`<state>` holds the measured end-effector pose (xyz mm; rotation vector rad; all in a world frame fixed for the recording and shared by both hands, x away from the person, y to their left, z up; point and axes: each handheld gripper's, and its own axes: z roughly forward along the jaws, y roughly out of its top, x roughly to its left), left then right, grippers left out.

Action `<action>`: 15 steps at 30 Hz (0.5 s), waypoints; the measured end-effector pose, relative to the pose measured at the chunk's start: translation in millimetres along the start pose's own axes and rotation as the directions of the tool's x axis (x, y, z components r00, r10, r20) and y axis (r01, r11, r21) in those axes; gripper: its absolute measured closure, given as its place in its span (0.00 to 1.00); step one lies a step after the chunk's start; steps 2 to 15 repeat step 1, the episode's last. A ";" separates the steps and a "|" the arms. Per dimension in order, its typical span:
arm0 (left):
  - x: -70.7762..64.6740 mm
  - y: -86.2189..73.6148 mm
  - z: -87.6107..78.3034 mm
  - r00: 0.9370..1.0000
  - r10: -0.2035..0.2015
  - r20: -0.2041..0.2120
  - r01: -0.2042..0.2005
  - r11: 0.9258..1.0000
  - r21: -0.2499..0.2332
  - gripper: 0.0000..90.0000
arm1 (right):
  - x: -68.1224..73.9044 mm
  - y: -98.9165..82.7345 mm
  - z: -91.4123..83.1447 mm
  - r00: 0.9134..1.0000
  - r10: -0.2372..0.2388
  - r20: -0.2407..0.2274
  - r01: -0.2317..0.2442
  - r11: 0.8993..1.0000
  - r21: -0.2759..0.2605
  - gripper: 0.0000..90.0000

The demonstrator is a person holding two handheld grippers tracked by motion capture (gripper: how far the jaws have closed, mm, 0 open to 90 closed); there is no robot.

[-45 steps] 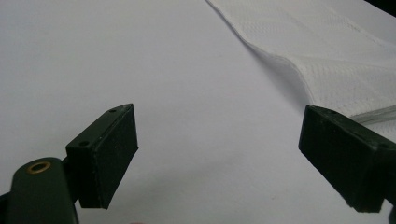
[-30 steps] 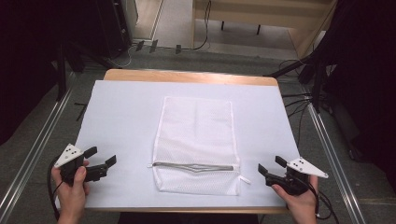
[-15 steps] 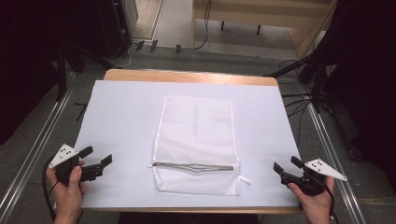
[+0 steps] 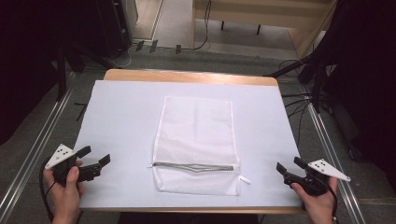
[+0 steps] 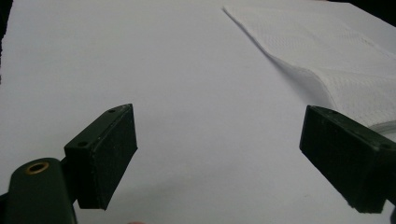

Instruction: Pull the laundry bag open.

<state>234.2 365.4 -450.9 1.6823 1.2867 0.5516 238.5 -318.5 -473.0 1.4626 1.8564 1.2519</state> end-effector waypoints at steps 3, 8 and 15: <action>-0.2 -0.1 0.1 1.000 0.003 0.000 -0.003 1.000 0.004 0.12 | -0.2 -0.1 0.3 1.000 -0.002 0.001 0.002 1.000 0.003 0.23; -0.2 -0.1 0.1 1.000 0.003 0.000 -0.003 1.000 0.004 0.12 | -0.2 -0.1 0.3 1.000 -0.002 0.001 0.002 1.000 0.003 0.23; -0.2 -0.1 0.1 1.000 0.003 0.000 -0.003 1.000 0.004 0.12 | -0.2 -0.1 0.3 1.000 -0.002 0.001 0.002 1.000 0.003 0.23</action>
